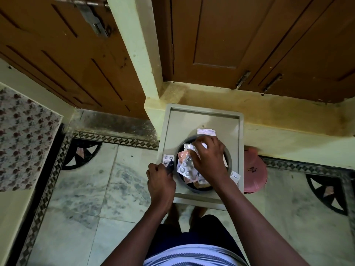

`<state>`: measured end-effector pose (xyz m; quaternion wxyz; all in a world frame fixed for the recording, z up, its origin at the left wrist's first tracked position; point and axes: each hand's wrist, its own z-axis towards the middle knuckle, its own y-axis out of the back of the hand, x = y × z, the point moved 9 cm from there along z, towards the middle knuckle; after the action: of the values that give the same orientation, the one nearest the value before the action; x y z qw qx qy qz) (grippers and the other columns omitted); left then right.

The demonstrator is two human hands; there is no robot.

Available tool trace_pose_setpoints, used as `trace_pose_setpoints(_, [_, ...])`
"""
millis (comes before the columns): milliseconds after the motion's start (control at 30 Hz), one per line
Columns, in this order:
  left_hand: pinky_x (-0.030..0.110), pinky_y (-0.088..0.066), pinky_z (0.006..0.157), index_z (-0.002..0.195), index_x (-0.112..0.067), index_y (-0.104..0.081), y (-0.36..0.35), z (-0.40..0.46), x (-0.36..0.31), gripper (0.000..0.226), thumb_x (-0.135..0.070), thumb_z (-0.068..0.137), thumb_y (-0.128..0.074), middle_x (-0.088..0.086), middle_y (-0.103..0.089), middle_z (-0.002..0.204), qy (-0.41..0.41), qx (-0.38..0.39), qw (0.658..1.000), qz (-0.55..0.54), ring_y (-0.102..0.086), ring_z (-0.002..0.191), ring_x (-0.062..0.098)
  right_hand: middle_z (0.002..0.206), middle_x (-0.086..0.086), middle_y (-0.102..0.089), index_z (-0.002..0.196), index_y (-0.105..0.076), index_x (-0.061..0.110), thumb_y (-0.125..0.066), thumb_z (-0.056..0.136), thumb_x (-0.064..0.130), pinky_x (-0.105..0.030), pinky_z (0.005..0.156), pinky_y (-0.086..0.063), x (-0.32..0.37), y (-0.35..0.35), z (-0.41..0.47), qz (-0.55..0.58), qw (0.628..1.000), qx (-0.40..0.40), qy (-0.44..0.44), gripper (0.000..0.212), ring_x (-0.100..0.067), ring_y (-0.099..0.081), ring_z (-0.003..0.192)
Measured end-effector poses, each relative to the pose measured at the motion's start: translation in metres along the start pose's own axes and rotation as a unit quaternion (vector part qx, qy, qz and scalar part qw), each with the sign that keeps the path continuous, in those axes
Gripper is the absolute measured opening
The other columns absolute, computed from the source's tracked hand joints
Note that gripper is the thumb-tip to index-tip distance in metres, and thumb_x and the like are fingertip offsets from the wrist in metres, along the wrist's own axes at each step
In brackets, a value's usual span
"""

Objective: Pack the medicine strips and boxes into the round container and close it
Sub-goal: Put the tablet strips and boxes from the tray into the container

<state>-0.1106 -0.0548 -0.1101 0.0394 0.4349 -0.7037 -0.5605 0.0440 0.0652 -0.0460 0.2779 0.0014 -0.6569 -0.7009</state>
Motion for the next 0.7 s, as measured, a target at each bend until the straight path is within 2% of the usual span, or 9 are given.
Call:
trace_pose_setpoints(100, [0.042, -0.052, 0.069, 0.098, -0.006, -0.063, 0.005, -0.002, 0.004, 0.006, -0.007, 0.093, -0.061, 0.009, -0.052, 0.111, -0.005, -0.028, 0.998, -0.058, -0.059, 0.096, 0.032, 0.111, -0.007, -0.069, 0.100, -0.074, 0.013, -0.075, 0.082, 0.020, -0.044, 0.081, -0.040, 0.032, -0.008, 0.015, -0.002, 0.998, 0.007, 0.060, 0.019, -0.034, -0.060, 0.106])
trace_pose_setpoints(167, [0.035, -0.043, 0.067, 0.094, -0.007, -0.064, 0.012, -0.002, 0.011, 0.008, -0.002, 0.093, -0.058, 0.009, -0.056, 0.105, 0.011, -0.057, 0.993, -0.102, -0.059, 0.089, 0.031, 0.114, -0.006, -0.068, 0.102, -0.075, 0.013, -0.078, 0.081, 0.020, -0.046, 0.084, -0.039, 0.058, -0.017, 0.024, -0.008, 0.992, 0.055, 0.116, 0.022, -0.034, -0.059, 0.111])
trace_pose_setpoints(233, [0.032, -0.036, 0.067, 0.092, -0.006, -0.064, 0.018, -0.001, 0.023, 0.010, 0.003, 0.090, -0.059, 0.010, -0.058, 0.099, 0.031, -0.079, 0.987, -0.140, -0.057, 0.084, 0.030, 0.117, -0.007, -0.066, 0.107, -0.074, 0.012, -0.075, 0.082, 0.017, -0.052, 0.091, -0.036, 0.083, -0.034, 0.032, -0.033, 0.976, 0.148, 0.156, 0.026, -0.034, -0.055, 0.117])
trace_pose_setpoints(333, [0.029, -0.024, 0.063, 0.087, -0.003, -0.063, 0.020, 0.003, 0.038, 0.008, 0.005, 0.087, -0.061, 0.009, -0.058, 0.089, 0.062, -0.088, 0.978, -0.177, -0.052, 0.078, 0.027, 0.114, -0.008, -0.061, 0.110, -0.067, 0.014, -0.066, 0.085, 0.014, -0.058, 0.102, -0.028, 0.104, -0.062, 0.037, -0.117, 0.929, 0.316, 0.154, 0.025, -0.033, -0.049, 0.123])
trace_pose_setpoints(400, [0.029, -0.022, 0.061, 0.082, -0.005, -0.060, 0.021, 0.005, 0.046, 0.010, 0.001, 0.088, -0.063, 0.007, -0.057, 0.084, 0.083, -0.096, 0.973, -0.194, -0.050, 0.075, 0.025, 0.113, -0.010, -0.060, 0.112, -0.064, 0.016, -0.069, 0.085, 0.015, -0.061, 0.106, -0.026, 0.110, -0.076, 0.038, -0.156, 0.904, 0.372, 0.139, 0.028, -0.034, -0.050, 0.121])
trace_pose_setpoints(467, [0.029, -0.022, 0.060, 0.078, -0.007, -0.057, 0.021, 0.005, 0.052, 0.015, -0.002, 0.090, -0.065, 0.007, -0.058, 0.079, 0.101, -0.103, 0.966, -0.215, -0.051, 0.073, 0.026, 0.117, -0.010, -0.058, 0.116, -0.062, 0.019, -0.073, 0.080, 0.013, -0.062, 0.109, -0.024, 0.114, -0.086, 0.039, -0.183, 0.896, 0.386, 0.122, 0.038, -0.035, -0.051, 0.122])
trace_pose_setpoints(600, [0.032, -0.030, 0.060, 0.074, -0.011, -0.053, 0.019, 0.005, 0.060, 0.020, -0.003, 0.090, -0.062, 0.012, -0.060, 0.076, 0.142, -0.098, 0.950, -0.259, -0.054, 0.070, 0.028, 0.119, -0.010, -0.058, 0.120, -0.062, 0.020, -0.067, 0.078, 0.001, -0.061, 0.109, -0.025, 0.117, -0.095, 0.039, -0.200, 0.907, 0.356, 0.104, 0.046, -0.034, -0.053, 0.121])
trace_pose_setpoints(633, [0.031, -0.032, 0.057, 0.074, -0.012, -0.053, 0.020, 0.005, 0.061, 0.021, -0.004, 0.091, -0.061, 0.011, -0.060, 0.074, 0.152, -0.095, 0.946, -0.271, -0.054, 0.068, 0.027, 0.117, -0.010, -0.060, 0.120, -0.061, 0.019, -0.066, 0.077, -0.001, -0.060, 0.107, -0.026, 0.116, -0.097, 0.038, -0.197, 0.909, 0.352, 0.102, 0.047, -0.034, -0.055, 0.119])
trace_pose_setpoints(700, [0.019, -0.032, 0.050, 0.076, -0.010, -0.054, 0.022, 0.004, 0.063, 0.021, -0.005, 0.094, -0.061, 0.006, -0.058, 0.069, 0.167, -0.091, 0.937, -0.292, -0.052, 0.062, 0.019, 0.111, -0.009, -0.063, 0.116, -0.061, 0.018, -0.067, 0.074, -0.004, -0.057, 0.102, -0.028, 0.114, -0.099, 0.035, -0.192, 0.911, 0.350, 0.109, 0.047, -0.033, -0.058, 0.115])
